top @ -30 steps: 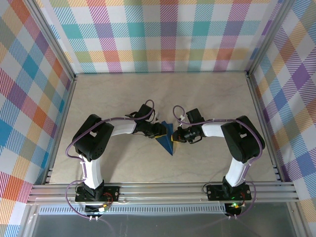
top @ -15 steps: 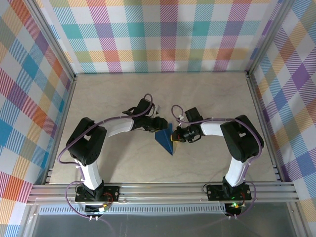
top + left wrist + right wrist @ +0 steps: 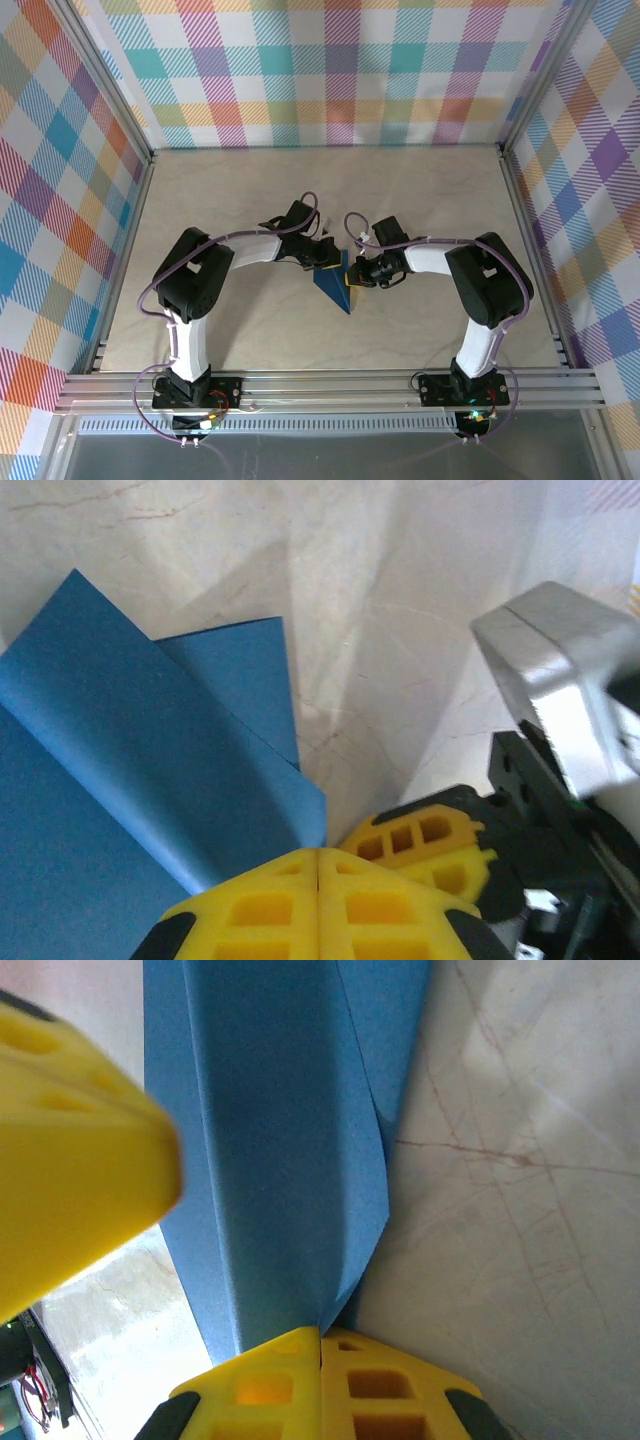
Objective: Fold a paper plane with a square sheet of paper (fold left side to right side)
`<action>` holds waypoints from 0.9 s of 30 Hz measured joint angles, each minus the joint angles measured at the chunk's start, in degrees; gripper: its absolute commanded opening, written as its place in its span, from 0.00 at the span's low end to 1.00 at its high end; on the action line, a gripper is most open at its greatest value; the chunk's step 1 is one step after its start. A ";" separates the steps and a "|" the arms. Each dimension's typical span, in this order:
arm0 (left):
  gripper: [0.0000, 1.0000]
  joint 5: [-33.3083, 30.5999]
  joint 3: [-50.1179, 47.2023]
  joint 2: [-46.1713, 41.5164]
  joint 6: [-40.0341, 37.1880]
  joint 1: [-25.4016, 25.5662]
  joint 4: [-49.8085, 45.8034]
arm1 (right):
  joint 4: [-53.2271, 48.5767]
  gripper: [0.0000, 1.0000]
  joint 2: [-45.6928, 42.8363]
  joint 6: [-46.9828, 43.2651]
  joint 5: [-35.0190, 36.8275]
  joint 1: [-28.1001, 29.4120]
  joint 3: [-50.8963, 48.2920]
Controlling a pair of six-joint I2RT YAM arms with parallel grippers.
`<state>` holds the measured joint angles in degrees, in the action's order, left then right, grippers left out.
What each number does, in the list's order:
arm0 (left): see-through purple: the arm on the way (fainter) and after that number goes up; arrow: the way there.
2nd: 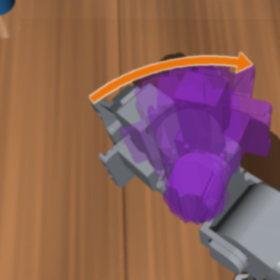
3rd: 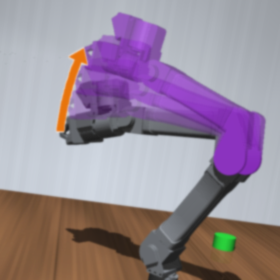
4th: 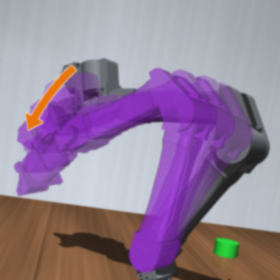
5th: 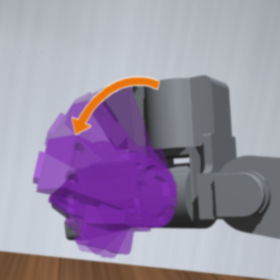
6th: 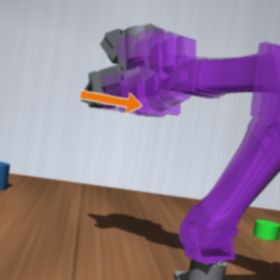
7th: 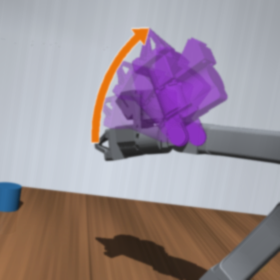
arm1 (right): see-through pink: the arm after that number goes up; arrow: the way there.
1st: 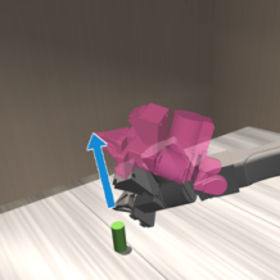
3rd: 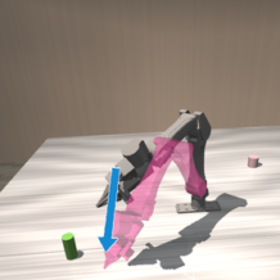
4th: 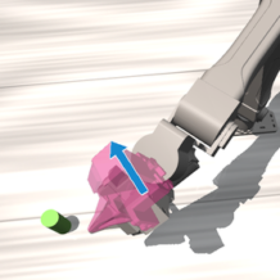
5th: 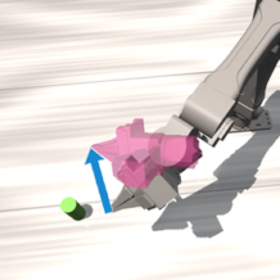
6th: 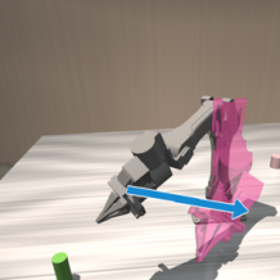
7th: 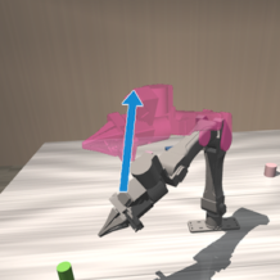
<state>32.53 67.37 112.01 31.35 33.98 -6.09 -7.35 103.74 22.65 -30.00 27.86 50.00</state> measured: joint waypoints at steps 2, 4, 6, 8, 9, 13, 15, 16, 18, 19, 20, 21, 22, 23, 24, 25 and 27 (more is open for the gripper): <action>0.05 -0.02 0.22 1.05 -0.35 0.00 0.02 | 0.13 0.00 -0.02 -0.02 -0.02 0.00 -0.07; 0.04 -0.09 0.22 1.75 -0.59 0.00 -0.02 | 0.15 0.00 -0.02 -0.02 -0.02 0.00 -0.07; 0.04 -0.44 0.22 2.05 -0.81 0.00 -0.09 | 0.13 0.00 -0.02 -0.02 0.00 0.00 -0.07; 0.03 -0.72 0.22 2.08 -0.96 0.00 -0.24 | 0.07 0.00 -0.02 -0.02 0.04 0.00 -0.07; 0.03 -0.81 0.22 2.10 -1.01 0.00 -0.24 | 0.04 0.00 -0.02 -0.02 0.04 0.00 -0.04; 0.02 -1.77 0.11 2.38 -1.20 0.00 -0.52 | -0.04 0.00 -0.02 -0.04 0.04 0.00 0.02; 0.01 -2.21 -0.13 2.60 -1.38 0.00 -0.63 | -0.09 0.00 0.02 -0.04 0.02 0.00 0.09; 0.01 -2.16 -0.20 2.69 -1.42 -0.04 -0.63 | -0.24 0.00 0.07 -0.04 0.00 0.00 0.17; 0.01 -2.19 -0.22 2.69 -1.66 -0.09 -0.68 | -0.61 0.00 0.20 -0.04 0.00 0.00 0.46; 0.00 -2.21 -0.26 2.69 -1.84 -0.09 -0.63 | -0.87 0.00 0.31 -0.04 -0.04 0.00 0.61; 0.00 -2.21 -0.33 2.69 -1.97 -0.09 -0.59 | -1.03 0.00 0.37 -0.04 -0.13 0.00 0.76; 0.00 -2.21 -0.42 2.69 -2.12 -0.09 -0.44 | -1.25 0.00 0.46 -0.04 -0.20 0.00 0.90; 0.00 -2.21 -0.44 2.69 -2.25 -0.09 -0.39 | -1.40 0.00 0.48 -0.04 -0.26 0.00 1.01; 0.00 -2.21 -0.44 2.69 -2.27 -0.09 -0.39 | -1.55 0.00 0.48 -0.04 -0.31 0.00 1.07; 0.00 -2.23 -0.46 2.69 -2.29 -0.09 -0.37 | -1.60 0.00 0.48 -0.02 -0.39 0.00 1.11; 0.00 -2.23 -0.46 2.69 -2.29 -0.09 -0.37 | -1.66 0.00 0.48 -0.02 -0.46 0.00 1.14; 0.00 -2.27 -0.48 2.69 -2.38 -0.09 -0.37 | -1.84 0.00 0.48 -0.02 -0.50 0.00 1.31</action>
<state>30.26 66.89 114.69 28.97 33.89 -6.46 -9.19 104.22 22.63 -30.50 27.86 51.31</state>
